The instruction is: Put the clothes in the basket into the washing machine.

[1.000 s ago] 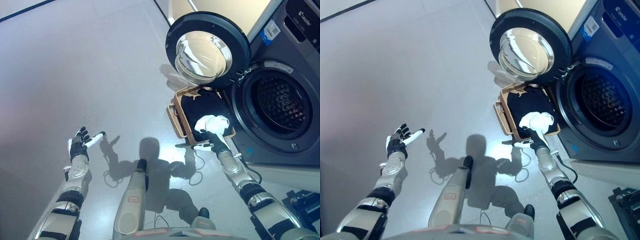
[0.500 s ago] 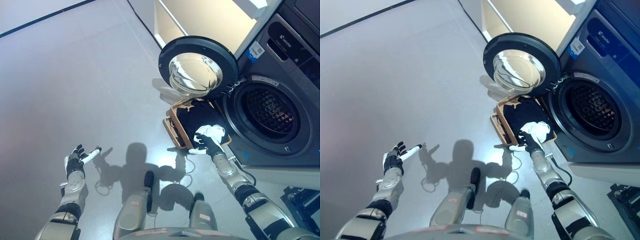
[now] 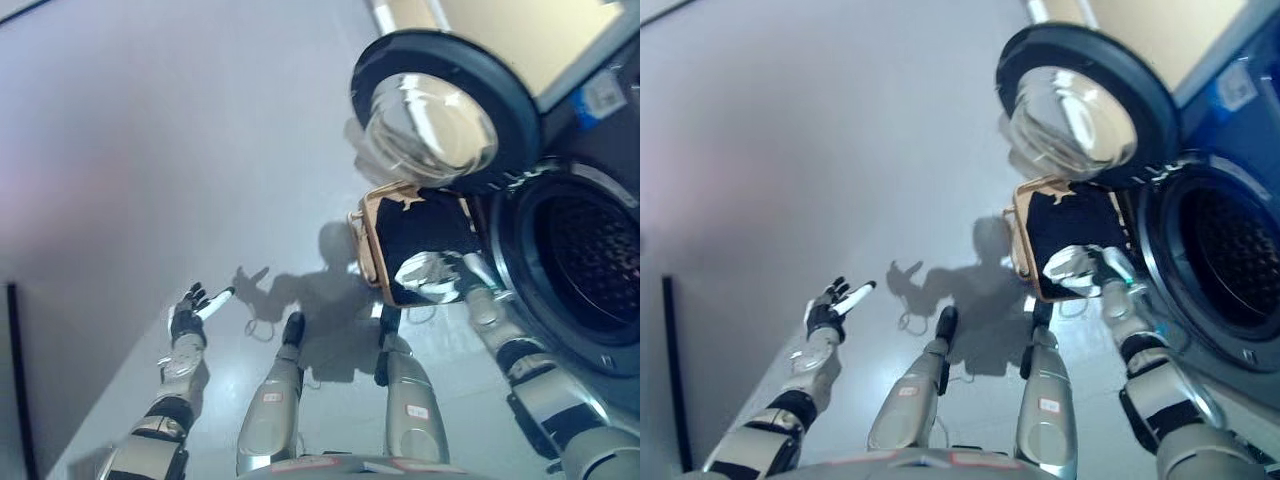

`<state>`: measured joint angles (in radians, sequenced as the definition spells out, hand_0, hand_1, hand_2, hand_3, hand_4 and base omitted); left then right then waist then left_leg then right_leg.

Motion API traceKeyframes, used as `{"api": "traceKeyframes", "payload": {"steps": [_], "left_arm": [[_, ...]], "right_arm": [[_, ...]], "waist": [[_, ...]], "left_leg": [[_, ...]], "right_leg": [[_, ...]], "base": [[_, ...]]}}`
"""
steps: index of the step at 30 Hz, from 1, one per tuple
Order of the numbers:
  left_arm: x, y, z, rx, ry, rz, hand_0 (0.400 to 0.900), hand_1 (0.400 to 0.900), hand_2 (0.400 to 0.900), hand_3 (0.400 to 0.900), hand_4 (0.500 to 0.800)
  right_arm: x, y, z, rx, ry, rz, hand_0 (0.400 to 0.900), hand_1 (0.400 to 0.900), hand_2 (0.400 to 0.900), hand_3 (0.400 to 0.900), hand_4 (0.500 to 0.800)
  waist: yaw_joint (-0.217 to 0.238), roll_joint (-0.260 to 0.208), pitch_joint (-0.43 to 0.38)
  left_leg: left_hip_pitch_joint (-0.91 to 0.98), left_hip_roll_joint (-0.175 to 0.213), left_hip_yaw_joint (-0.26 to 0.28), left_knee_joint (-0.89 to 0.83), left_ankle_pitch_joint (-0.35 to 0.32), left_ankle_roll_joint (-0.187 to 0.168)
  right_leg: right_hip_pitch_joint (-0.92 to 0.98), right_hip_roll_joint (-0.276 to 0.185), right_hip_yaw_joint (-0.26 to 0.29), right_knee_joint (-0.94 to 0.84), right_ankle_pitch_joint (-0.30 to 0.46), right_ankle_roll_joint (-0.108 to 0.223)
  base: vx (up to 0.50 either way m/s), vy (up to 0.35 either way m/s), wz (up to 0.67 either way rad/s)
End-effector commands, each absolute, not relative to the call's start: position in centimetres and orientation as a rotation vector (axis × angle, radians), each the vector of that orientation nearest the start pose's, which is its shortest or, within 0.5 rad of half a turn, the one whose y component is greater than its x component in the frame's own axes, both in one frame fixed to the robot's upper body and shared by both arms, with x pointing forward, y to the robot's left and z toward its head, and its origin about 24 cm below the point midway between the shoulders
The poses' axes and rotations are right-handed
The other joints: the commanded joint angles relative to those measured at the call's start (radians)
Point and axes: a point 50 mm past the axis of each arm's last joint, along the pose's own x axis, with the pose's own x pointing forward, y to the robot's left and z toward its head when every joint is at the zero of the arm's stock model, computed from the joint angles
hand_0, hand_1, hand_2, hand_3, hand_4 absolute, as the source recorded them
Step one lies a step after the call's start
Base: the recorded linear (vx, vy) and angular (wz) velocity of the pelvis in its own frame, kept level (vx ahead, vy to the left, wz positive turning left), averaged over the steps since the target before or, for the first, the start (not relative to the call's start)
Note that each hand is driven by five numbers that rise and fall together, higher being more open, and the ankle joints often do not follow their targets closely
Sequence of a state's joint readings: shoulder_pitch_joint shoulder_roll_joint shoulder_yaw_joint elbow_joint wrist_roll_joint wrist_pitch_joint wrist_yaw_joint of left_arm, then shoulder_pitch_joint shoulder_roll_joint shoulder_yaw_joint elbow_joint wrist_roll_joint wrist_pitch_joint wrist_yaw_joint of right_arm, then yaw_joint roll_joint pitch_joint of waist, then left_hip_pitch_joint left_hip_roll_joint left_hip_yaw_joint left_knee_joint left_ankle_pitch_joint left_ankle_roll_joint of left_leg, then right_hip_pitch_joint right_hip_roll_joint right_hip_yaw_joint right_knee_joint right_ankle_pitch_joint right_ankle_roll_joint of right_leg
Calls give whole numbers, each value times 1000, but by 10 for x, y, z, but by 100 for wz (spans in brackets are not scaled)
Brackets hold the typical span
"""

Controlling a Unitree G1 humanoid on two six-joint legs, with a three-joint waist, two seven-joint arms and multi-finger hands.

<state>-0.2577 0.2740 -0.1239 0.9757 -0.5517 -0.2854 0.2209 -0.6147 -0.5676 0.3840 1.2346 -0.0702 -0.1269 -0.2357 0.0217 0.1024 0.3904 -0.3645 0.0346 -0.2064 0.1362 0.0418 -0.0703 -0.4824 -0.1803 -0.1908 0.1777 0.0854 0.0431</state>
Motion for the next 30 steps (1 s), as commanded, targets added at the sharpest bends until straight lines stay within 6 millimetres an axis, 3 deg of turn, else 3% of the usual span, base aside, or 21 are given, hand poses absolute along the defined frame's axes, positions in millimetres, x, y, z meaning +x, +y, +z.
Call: {"api": "traceKeyframes", "payload": {"steps": [1, 6, 8, 15, 22, 30], "left_arm": [[273, 264, -29, -120, 240, 488, 900, 900, 900, 900, 800], [287, 253, -7, -146, 133, 437, 900, 900, 900, 900, 800], [289, 253, -3, -159, 118, 437, 900, 900, 900, 900, 800], [306, 246, 47, -173, -108, 373, 900, 900, 900, 900, 800], [300, 242, 48, -171, -118, 351, 900, 900, 900, 900, 800], [300, 239, 44, -176, -104, 342, 900, 900, 900, 900, 800]], "right_arm": [[321, -325, 36, -1011, 391, -320, 900, 900, 900, 900, 800], [324, -355, 72, -1153, 375, -414, 900, 900, 900, 900, 800], [325, -357, 76, -1165, 365, -418, 900, 900, 900, 900, 800], [332, -374, 121, -1228, 280, -498, 900, 900, 900, 900, 800], [320, -403, 148, -1319, 321, -589, 900, 900, 900, 900, 800], [327, -398, 157, -1226, 272, -574, 900, 900, 900, 900, 800]], "waist": [[10, -20, 22], [21, 14, 60], [20, 14, 64], [10, 31, 129], [15, 70, 130], [14, 79, 130]], "left_leg": [[8, -11, 32, 87, -111, -32], [-44, -29, 41, 125, -134, -24], [-55, -30, 43, 134, -140, -22], [-218, -56, 67, 330, -216, -9], [-384, -85, 77, 511, -280, 11], [-494, -91, 100, 612, -318, 27]], "right_leg": [[5, -145, 82, -28, 85, 134], [-98, -141, 121, 57, 75, 131], [-111, -140, 129, 63, 74, 131], [-254, -136, 176, 194, 36, 123], [-402, -124, 229, 332, -19, 104], [-510, -102, 255, 410, -47, 92]], "base": [[0, -25, -13], [-4, 6, -17], [-29, -1, -11], [-80, 11, -8], [-24, 38, -9], [-9, 17, -12]]}}
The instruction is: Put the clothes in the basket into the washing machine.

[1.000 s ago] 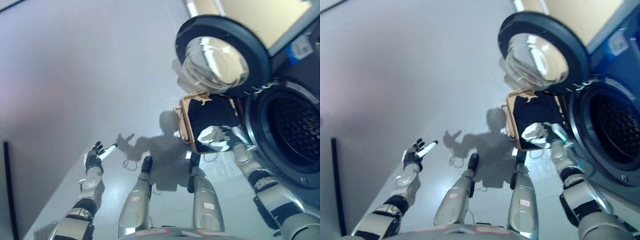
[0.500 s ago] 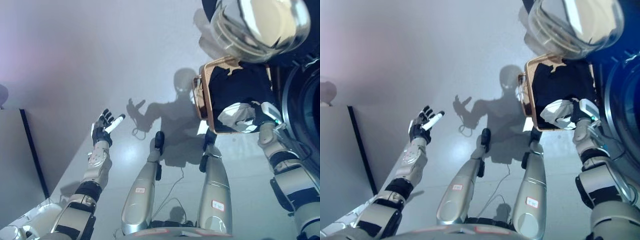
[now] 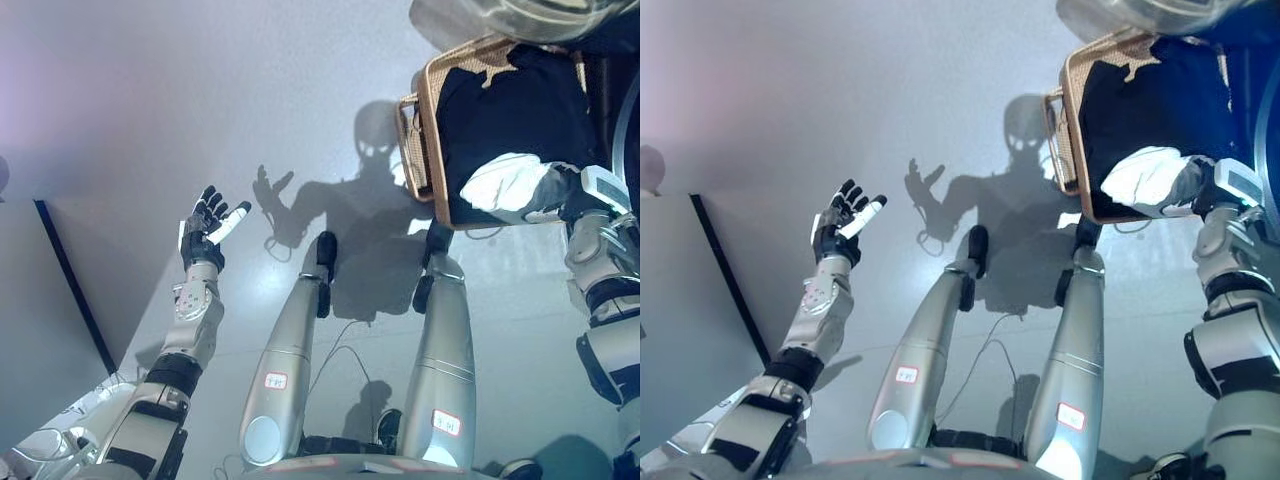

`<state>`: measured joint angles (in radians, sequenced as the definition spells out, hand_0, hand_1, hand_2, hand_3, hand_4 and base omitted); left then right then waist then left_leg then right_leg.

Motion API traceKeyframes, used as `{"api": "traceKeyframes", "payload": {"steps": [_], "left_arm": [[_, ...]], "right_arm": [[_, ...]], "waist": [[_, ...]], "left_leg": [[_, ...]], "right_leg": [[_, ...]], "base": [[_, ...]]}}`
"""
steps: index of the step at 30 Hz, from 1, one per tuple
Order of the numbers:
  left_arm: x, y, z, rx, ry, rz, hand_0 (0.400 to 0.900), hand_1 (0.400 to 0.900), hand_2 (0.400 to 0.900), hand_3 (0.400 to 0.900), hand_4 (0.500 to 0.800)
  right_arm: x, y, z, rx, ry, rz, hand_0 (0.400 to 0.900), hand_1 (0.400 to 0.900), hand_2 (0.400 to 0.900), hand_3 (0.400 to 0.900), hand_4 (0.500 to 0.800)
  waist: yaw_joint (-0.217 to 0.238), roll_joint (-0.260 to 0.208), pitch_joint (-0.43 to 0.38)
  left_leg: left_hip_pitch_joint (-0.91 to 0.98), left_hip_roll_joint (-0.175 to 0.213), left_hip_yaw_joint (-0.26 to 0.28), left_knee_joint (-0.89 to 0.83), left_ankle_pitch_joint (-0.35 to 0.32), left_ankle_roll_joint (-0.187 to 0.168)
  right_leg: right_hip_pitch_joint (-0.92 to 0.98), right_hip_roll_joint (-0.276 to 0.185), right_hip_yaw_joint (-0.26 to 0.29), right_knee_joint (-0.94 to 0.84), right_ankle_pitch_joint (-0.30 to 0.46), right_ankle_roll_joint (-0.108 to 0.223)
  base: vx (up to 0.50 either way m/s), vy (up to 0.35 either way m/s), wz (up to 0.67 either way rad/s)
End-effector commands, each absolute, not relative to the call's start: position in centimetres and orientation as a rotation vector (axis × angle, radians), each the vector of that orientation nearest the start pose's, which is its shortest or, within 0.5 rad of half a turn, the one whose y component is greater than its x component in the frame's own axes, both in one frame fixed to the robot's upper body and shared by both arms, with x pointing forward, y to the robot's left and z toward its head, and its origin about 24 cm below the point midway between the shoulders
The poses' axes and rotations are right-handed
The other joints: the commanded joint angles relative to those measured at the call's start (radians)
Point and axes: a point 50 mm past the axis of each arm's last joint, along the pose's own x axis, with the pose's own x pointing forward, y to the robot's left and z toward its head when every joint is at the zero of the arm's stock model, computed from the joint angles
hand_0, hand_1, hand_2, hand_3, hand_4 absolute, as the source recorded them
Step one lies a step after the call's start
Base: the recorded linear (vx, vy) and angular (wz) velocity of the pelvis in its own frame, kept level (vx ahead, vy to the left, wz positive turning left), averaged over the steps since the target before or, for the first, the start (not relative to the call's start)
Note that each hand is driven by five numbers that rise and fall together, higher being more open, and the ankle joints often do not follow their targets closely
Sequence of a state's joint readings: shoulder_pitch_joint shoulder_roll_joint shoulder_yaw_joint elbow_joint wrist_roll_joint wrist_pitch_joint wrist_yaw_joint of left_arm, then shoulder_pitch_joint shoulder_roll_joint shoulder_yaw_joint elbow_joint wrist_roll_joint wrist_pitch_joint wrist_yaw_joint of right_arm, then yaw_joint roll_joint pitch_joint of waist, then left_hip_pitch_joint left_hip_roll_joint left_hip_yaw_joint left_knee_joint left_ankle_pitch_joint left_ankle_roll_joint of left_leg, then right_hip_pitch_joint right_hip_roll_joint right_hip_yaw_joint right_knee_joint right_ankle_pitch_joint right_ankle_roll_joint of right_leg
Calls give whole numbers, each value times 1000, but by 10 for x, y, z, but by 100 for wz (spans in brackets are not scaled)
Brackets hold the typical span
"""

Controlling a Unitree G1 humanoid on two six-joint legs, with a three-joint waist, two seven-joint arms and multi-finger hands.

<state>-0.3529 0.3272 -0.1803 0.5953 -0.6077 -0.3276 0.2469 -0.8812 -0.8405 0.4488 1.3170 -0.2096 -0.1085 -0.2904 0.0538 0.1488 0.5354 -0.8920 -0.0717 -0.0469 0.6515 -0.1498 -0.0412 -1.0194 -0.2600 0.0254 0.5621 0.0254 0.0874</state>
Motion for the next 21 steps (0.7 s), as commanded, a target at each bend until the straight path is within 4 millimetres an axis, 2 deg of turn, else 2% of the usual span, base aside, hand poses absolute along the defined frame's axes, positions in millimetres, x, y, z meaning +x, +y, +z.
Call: {"api": "traceKeyframes", "payload": {"steps": [1, 7, 9, 19, 20, 21], "left_arm": [[301, 240, 46, -175, -114, 343, 900, 900, 900, 900, 800], [301, 244, 60, -169, -174, 354, 900, 900, 900, 900, 800], [301, 242, 62, -164, -185, 345, 900, 900, 900, 900, 800], [294, 242, 68, -148, -226, 351, 900, 900, 900, 900, 800], [293, 243, 68, -145, -228, 351, 900, 900, 900, 900, 800], [293, 242, 68, -141, -231, 348, 900, 900, 900, 900, 800]], "right_arm": [[328, -396, 155, -1208, 267, -562, 900, 900, 900, 900, 800], [337, -385, 159, -1159, 202, -547, 900, 900, 900, 900, 800], [338, -382, 159, -1152, 186, -545, 900, 900, 900, 900, 800], [343, -380, 177, -1132, 113, -576, 900, 900, 900, 900, 800], [344, -380, 180, -1135, 105, -581, 814, 814, 814, 814, 748], [344, -379, 182, -1135, 101, -583, 588, 588, 588, 588, 613]], "waist": [[-19, 34, -15], [-12, 45, -15], [-3, 53, -15], [15, 71, -15], [17, 72, -15], [19, 73, -15]], "left_leg": [[18, 15, -59, 111, -133, 0], [-78, 18, -43, 182, -154, 4], [-72, 26, -43, 193, -186, 5], [-106, 26, -37, 214, -194, 6], [-109, 27, -36, 218, -195, 6], [-111, 27, -36, 221, -195, 7]], "right_leg": [[13, -20, 42, 34, 9, 46], [-73, -3, 51, 75, 3, 44], [-77, 7, 52, 99, -30, 52], [-116, 10, 51, 120, -42, 43], [-119, 10, 51, 122, -42, 43], [-121, 11, 53, 123, -41, 43]], "base": [[-25, 20, -14], [-16, 19, -14], [74, 11, -18], [2, 6, -5], [4, 5, -6], [6, -2, -5]]}}
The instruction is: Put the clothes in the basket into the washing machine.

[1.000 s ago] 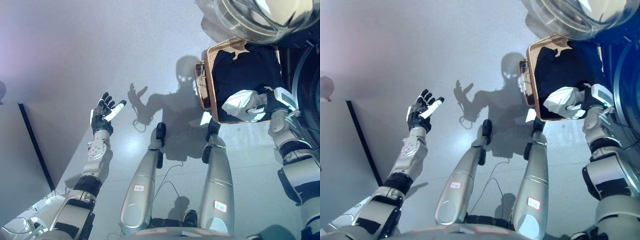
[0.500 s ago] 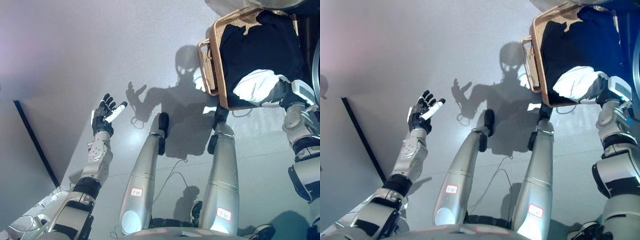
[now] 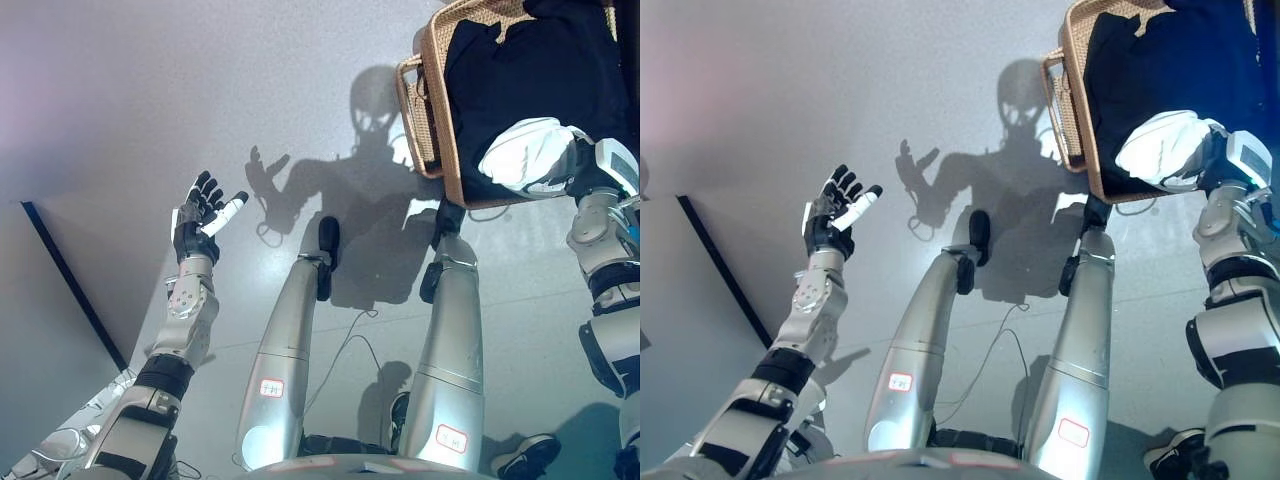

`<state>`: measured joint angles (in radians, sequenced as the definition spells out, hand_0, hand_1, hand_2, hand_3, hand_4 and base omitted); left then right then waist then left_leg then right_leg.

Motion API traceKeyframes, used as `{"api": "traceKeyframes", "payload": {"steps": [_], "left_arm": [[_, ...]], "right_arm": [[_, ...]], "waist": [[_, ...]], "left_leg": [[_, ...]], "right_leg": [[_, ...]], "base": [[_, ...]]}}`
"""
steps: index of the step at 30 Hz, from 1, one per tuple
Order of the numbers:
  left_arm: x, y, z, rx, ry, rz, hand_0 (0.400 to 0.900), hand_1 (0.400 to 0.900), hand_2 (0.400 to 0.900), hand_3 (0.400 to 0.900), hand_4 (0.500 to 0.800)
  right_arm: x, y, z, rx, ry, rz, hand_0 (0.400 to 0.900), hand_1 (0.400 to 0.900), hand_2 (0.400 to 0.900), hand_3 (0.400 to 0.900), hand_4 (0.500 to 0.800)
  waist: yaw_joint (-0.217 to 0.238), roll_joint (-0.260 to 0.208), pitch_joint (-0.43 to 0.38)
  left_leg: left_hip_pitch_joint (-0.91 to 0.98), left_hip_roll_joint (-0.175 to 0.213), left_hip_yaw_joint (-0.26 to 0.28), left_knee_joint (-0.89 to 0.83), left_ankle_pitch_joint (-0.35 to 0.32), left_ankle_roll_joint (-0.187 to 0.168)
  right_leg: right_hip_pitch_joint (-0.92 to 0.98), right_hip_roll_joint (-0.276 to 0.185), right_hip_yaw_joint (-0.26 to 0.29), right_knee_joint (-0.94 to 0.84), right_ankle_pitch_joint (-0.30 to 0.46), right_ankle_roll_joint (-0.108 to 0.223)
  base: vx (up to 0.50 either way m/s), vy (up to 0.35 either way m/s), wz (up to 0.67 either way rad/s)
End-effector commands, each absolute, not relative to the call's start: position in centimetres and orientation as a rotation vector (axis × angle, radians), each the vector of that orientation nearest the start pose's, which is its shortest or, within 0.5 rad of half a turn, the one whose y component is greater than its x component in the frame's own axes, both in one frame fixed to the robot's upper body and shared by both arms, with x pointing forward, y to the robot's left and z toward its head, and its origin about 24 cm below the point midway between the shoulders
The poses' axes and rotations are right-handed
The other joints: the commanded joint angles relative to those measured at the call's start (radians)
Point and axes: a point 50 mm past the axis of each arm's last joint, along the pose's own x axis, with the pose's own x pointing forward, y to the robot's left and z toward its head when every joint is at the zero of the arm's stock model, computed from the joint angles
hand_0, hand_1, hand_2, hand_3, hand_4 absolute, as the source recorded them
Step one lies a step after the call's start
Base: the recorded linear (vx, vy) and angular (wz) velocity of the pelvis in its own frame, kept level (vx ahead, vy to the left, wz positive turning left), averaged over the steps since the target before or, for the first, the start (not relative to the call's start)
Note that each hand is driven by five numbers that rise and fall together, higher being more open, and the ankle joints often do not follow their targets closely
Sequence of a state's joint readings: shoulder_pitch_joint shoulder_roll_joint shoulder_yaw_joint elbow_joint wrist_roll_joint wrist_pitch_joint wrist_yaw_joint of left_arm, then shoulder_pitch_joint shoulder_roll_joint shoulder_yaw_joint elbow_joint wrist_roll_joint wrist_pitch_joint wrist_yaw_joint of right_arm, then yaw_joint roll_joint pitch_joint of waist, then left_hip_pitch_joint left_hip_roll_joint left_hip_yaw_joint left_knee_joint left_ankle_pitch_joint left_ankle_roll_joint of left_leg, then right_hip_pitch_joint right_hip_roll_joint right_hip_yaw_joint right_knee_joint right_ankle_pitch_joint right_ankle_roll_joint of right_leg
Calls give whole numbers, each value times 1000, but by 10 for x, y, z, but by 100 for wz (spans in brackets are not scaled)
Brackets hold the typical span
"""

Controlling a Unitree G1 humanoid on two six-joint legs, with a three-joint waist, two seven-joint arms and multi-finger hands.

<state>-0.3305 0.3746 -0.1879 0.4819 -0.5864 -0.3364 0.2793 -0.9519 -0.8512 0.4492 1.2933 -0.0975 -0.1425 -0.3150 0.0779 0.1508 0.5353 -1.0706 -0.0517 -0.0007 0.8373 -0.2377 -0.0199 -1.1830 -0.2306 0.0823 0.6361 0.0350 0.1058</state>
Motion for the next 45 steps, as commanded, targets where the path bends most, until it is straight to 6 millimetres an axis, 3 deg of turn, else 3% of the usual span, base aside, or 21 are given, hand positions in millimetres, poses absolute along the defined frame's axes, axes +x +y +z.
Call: {"api": "traceKeyframes", "payload": {"steps": [1, 14, 16, 18, 20, 23, 24, 25, 26, 27, 32, 35, 36, 40, 45], "left_arm": [[293, 243, 69, -139, -234, 352, 900, 900, 900, 900, 800], [298, 248, 55, -134, -166, 390, 900, 900, 900, 900, 800], [300, 250, 53, -134, -151, 405, 900, 900, 900, 900, 800], [302, 255, 45, -127, -109, 437, 900, 900, 900, 900, 800], [302, 257, 41, -125, -89, 449, 900, 900, 900, 900, 800], [302, 263, 29, -113, -20, 491, 900, 900, 900, 900, 800], [300, 269, 21, -117, 22, 524, 900, 900, 900, 900, 800], [299, 270, 17, -122, 40, 534, 900, 900, 900, 900, 800], [299, 270, 16, -121, 42, 533, 900, 900, 900, 900, 800], [297, 273, 11, -135, 68, 553, 900, 900, 900, 900, 800], [291, 276, -3, -125, 136, 583, 900, 900, 900, 900, 800], [292, 277, -2, -148, 129, 596, 900, 900, 900, 900, 800], [293, 276, 0, -152, 121, 592, 900, 900, 900, 900, 800], [296, 275, 6, -166, 92, 577, 900, 900, 900, 900, 800], [291, 278, 5, -181, 82, 581, 900, 900, 900, 900, 800]], "right_arm": [[345, -379, 184, -1139, 94, -584, 400, 400, 400, 400, 500], [346, -377, 178, -1091, 97, -600, 400, 400, 400, 400, 500], [346, -377, 179, -1026, 82, -627, 400, 400, 400, 400, 500], [346, -376, 175, -825, 45, -678, 400, 400, 400, 400, 500], [346, -373, 169, -736, 34, -680, 400, 400, 400, 400, 500], [342, -373, 154, -374, -17, -761, 400, 400, 400, 400, 500], [338, -370, 138, -165, -33, -800, 400, 400, 400, 400, 500], [336, -368, 128, -69, -28, -814, 400, 400, 400, 400, 500], [336, -369, 127, -68, -26, -814, 400, 400, 400, 400, 500], [333, -367, 117, 65, -34, -846, 400, 400, 400, 400, 500], [323, -359, 83, 415, -35, -924, 400, 400, 400, 400, 500], [318, -358, 73, 700, -111, -998, 400, 400, 400, 400, 500], [313, -363, 71, 829, -147, -1059, 400, 400, 400, 400, 500], [305, -377, 74, 961, -208, -1123, 400, 400, 400, 400, 500], [294, -402, 98, 1091, -390, -1184, 400, 400, 400, 400, 500]], "waist": [[-4, 72, -15], [-16, 50, -15], [-31, 37, -15], [-48, 26, -15], [-54, 20, -15], [-68, 12, -15], [-75, 9, -15], [-77, 8, -17], [-76, 8, -15], [-78, 4, -28], [-79, 5, -77], [-79, 16, -104], [-76, 28, -116], [-70, 50, -132], [-67, 78, -158]], "left_leg": [[64, 9, -84, 39, -108, -14], [143, 16, -71, -15, -102, -14], [167, 11, -63, -66, -56, -17], [254, 20, -57, -137, -37, -27], [295, 24, -56, -172, -24, -32], [411, 34, -57, -262, 2, -46], [480, 39, -60, -313, 12, -52], [514, 43, -62, -339, 22, -56], [522, 43, -63, -346, 24, -56], [556, 43, -66, -384, 42, -61], [680, 55, -82, -505, 75, -71], [723, 59, -93, -575, 99, -75], [733, 61, -100, -595, 104, -77], [731, 55, -110, -610, 118, -78], [733, 62, -108, -643, 133, -85]], "right_leg": [[40, -17, -5, 50, -51, 24], [116, -16, -16, -9, -37, 22], [146, -28, -20, -72, 12, 18], [229, -34, -31, -142, 34, 24], [268, -37, -40, -171, 42, 27], [386, -44, -58, -249, 62, 34], [455, -48, -68, -291, 71, 40], [490, -50, -73, -313, 74, 43], [498, -50, -75, -318, 75, 42], [527, -56, -82, -343, 84, 45], [640, -59, -103, -412, 98, 50], [665, -63, -108, -440, 104, 56], [675, -65, -109, -446, 100, 57], [666, -75, -109, -440, 96, 58], [644, -73, -101, -434, 86, 59]], "base": [[3, -4, -6], [20, 3, -3], [-36, 1, 6], [38, -4, -3], [65, -19, -4], [118, -37, -6], [140, -42, -5], [105, -37, -3], [74, -33, 4], [79, -33, 7], [107, -41, 5], [61, -29, 13], [22, -24, 18], [12, -19, 17], [18, -4, 1]]}}
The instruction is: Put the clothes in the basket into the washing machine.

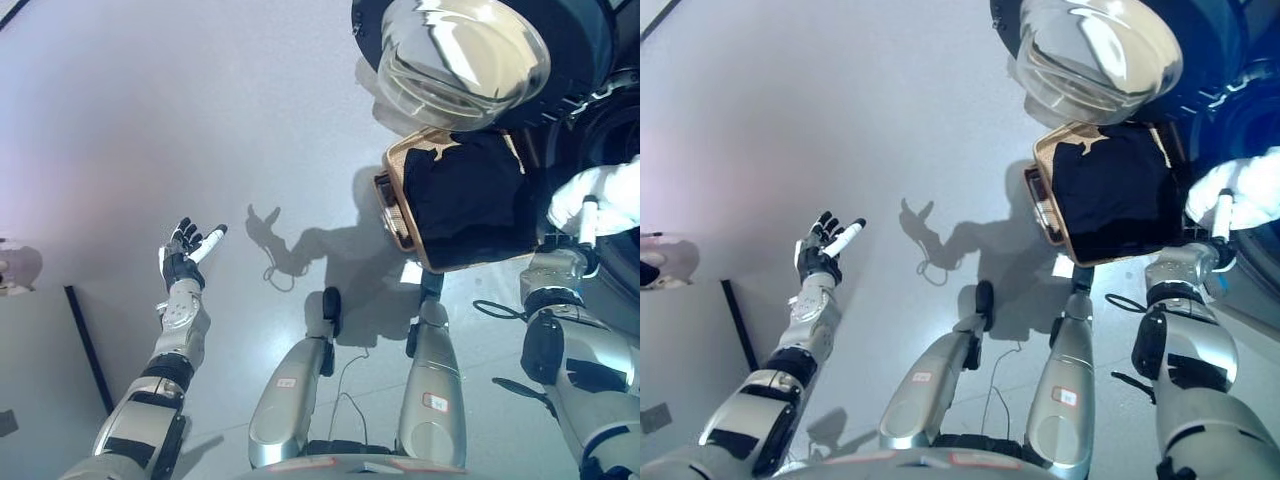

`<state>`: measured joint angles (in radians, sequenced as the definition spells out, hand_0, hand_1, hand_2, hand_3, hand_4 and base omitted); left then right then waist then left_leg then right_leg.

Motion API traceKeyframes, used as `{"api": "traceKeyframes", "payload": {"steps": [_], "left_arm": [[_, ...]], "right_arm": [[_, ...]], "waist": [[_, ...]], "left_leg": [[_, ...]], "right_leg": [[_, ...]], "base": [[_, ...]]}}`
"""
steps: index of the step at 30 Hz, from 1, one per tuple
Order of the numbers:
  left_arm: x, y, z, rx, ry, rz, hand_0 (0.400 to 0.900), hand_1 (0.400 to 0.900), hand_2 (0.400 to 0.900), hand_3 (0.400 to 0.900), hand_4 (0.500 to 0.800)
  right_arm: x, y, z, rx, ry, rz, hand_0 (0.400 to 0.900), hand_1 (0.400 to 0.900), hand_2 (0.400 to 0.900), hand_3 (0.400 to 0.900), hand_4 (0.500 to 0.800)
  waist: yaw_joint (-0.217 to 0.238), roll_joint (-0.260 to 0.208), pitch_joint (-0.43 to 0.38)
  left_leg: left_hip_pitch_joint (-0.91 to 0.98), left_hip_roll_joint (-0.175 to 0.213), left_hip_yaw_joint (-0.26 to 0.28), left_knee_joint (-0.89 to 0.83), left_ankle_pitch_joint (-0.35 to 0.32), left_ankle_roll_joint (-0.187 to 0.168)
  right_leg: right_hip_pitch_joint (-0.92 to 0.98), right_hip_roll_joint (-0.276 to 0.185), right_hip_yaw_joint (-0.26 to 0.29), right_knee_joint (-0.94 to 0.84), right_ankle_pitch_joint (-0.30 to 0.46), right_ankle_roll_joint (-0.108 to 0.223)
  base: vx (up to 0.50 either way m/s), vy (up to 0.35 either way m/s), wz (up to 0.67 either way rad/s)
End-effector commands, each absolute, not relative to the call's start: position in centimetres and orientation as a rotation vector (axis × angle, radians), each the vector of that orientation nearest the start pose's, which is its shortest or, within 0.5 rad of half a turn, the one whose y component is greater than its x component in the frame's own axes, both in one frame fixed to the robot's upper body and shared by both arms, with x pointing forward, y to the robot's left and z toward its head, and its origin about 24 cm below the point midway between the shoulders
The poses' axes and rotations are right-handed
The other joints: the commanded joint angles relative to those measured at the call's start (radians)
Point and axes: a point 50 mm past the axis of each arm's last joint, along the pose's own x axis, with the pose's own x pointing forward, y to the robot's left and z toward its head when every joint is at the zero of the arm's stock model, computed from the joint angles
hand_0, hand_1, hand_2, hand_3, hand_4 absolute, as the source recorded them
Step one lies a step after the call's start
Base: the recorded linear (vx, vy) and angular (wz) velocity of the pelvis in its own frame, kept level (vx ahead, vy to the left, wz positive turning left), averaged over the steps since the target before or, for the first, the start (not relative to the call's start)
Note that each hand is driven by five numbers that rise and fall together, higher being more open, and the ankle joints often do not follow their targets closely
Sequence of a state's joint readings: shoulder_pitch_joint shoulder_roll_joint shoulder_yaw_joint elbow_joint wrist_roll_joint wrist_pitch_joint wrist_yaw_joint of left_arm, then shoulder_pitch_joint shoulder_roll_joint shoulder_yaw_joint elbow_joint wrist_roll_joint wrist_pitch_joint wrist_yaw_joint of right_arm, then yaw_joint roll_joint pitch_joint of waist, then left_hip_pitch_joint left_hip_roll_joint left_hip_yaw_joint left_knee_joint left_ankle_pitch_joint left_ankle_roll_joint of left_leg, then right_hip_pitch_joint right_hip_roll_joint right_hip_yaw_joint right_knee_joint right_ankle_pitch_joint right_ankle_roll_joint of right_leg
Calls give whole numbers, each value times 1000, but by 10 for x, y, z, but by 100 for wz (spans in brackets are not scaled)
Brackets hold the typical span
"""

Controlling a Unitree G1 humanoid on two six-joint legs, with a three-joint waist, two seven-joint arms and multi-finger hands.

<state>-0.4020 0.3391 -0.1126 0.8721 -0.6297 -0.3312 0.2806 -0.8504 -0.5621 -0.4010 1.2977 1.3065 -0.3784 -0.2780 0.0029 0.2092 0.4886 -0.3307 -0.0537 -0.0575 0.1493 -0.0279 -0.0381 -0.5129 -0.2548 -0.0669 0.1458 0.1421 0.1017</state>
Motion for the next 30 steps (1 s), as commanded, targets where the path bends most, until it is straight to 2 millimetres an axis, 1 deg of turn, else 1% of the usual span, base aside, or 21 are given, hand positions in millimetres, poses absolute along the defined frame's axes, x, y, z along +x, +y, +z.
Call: {"api": "traceKeyframes", "payload": {"steps": [1, 2, 3, 4, 5, 6, 8, 9, 10, 12, 13, 14, 15, 16, 17, 18, 20, 22, 24, 25, 30], "left_arm": [[290, 279, 3, -183, 86, 584, 900, 900, 900, 900, 800], [288, 280, 1, -185, 98, 589, 900, 900, 900, 900, 800], [283, 286, -1, -180, 105, 609, 900, 900, 900, 900, 800], [284, 285, -1, -185, 104, 606, 900, 900, 900, 900, 800], [281, 291, -1, -181, 101, 623, 900, 900, 900, 900, 800], [282, 290, -1, -184, 101, 623, 900, 900, 900, 900, 800], [280, 297, 1, -171, 95, 640, 900, 900, 900, 900, 800], [279, 298, 1, -168, 94, 644, 900, 900, 900, 900, 800], [278, 300, 3, -158, 85, 646, 900, 900, 900, 900, 800], [278, 303, 6, -152, 70, 647, 900, 900, 900, 900, 800], [282, 303, 16, -137, 22, 628, 900, 900, 900, 900, 800], [282, 302, 16, -141, 21, 627, 900, 900, 900, 900, 800], [285, 300, 21, -144, -1, 615, 900, 900, 900, 900, 800], [287, 297, 24, -150, -17, 606, 900, 900, 900, 900, 800], [289, 293, 26, -155, -31, 591, 900, 900, 900, 900, 800], [291, 289, 29, -154, -42, 568, 900, 900, 900, 900, 800], [292, 285, 31, -146, -51, 548, 900, 900, 900, 900, 800], [292, 286, 31, -144, -52, 548, 900, 900, 900, 900, 800], [291, 286, 30, -148, -50, 555, 900, 900, 900, 900, 800], [291, 286, 30, -147, -50, 556, 900, 900, 900, 900, 800], [291, 285, 31, -157, -53, 560, 900, 900, 900, 900, 800]], "right_arm": [[291, -409, 105, 1111, -435, -1191, 400, 400, 400, 400, 500], [287, -416, 114, 1132, -493, -1199, 400, 400, 400, 400, 500], [278, -432, 137, 1134, -605, -1209, 400, 400, 400, 400, 500], [278, -433, 139, 1131, -609, -1211, 400, 400, 400, 400, 500], [272, -442, 160, 1117, -699, -1202, 400, 400, 400, 400, 500], [273, -442, 162, 1115, -702, -1202, 400, 400, 400, 400, 500], [265, -453, 197, 1060, -810, -1173, 400, 400, 400, 400, 500], [264, -454, 208, 1043, -845, -1161, 400, 400, 400, 400, 500], [259, -458, 225, 1002, -888, -1145, 400, 400, 400, 400, 500], [253, -463, 243, 946, -923, -1145, 400, 400, 400, 400, 500], [246, -468, 261, 865, -950, -1128, 400, 400, 400, 400, 500], [245, -468, 264, 861, -952, -1127, 400, 400, 400, 400, 500], [241, -471, 271, 825, -958, -1125, 400, 400, 400, 400, 500], [239, -473, 272, 801, -944, -1133, 400, 400, 400, 400, 500], [239, -474, 270, 787, -927, -1132, 786, 786, 786, 786, 732], [242, -474, 266, 773, -896, -1127, 900, 900, 900, 900, 800], [243, -474, 261, 774, -870, -1130, 900, 900, 900, 900, 800], [243, -475, 257, 782, -858, -1138, 900, 900, 900, 900, 800], [245, -475, 249, 809, -834, -1160, 900, 900, 900, 900, 800], [245, -475, 249, 810, -834, -1160, 900, 900, 900, 900, 800], [253, -470, 236, 820, -769, -1174, 900, 900, 900, 900, 800]], "waist": [[7, 22, -115], [6, 24, -120], [2, 27, -130], [4, 30, -130], [0, 31, -138], [0, 33, -138], [-4, 31, -146], [-5, 30, -149], [-8, 26, -152], [-6, 22, -156], [-3, 10, -158], [-4, 13, -157], [-4, 7, -156], [-5, 3, -154], [-5, 0, -152], [-3, -4, -147], [-3, -2, -145], [-2, -2, -146], [1, 4, -146], [0, 4, -146], [5, 6, -146]], "left_leg": [[-3, 67, -51, 32, -73, -69], [2, 70, -52, 21, -67, -71], [10, 76, -52, 2, -59, -75], [12, 77, -52, -6, -55, -76], [18, 83, -51, -22, -49, -78], [19, 84, -51, -29, -46, -79], [30, 92, -50, -51, -37, -84], [34, 96, -49, -58, -33, -86], [37, 101, -49, -64, -29, -89], [44, 110, -54, -75, -23, -93], [48, 120, -60, -77, -18, -97], [49, 121, -60, -79, -17, -99], [49, 125, -63, -80, -14, -101], [50, 129, -66, -81, -11, -102], [49, 132, -68, -83, -8, -103], [48, 136, -67, -87, -3, -104], [49, 139, -69, -95, 2, -105], [52, 142, -70, -102, 6, -106], [55, 142, -72, -109, 10, -106], [55, 142, -72, -110, 10, -107], [62, 139, -74, -116, 10, -102]], "right_leg": [[-29, -48, 50, 58, -23, 62], [-32, -46, 51, 60, -26, 62], [-35, -44, 53, 61, -29, 64], [-37, -44, 54, 63, -30, 64], [-42, -43, 55, 66, -32, 66], [-45, -43, 56, 68, -33, 65], [-56, -37, 61, 77, -38, 65], [-62, -36, 63, 84, -40, 65], [-68, -32, 66, 92, -45, 64], [-72, -26, 66, 107, -57, 61], [-76, -20, 62, 127, -67, 58], [-81, -20, 62, 136, -73, 57], [-83, -18, 60, 146, -79, 55], [-87, -16, 57, 155, -82, 54], [-91, -14, 55, 164, -86, 52], [-93, -12, 49, 167, -88, 51], [-95, -11, 44, 172, -89, 51], [-94, -12, 40, 172, -90, 51], [-93, -12, 38, 174, -89, 51], [-93, -12, 37, 175, -90, 51], [-90, -13, 38, 176, -88, 51]], "base": [[32, -16, -3], [34, -18, -3], [31, -16, -2], [33, -16, -3], [21, -12, -3], [32, -17, -6], [29, -14, -3], [34, -26, -1], [39, -44, -2], [38, -78, 5], [26, -88, 11], [17, -101, 14], [5, -68, 9], [6, -86, 10], [4, -96, 12], [4, -82, 12], [-2, -48, 10], [0, -18, 7], [8, -4, 8], [11, 5, 6], [3, 1, 2]]}}
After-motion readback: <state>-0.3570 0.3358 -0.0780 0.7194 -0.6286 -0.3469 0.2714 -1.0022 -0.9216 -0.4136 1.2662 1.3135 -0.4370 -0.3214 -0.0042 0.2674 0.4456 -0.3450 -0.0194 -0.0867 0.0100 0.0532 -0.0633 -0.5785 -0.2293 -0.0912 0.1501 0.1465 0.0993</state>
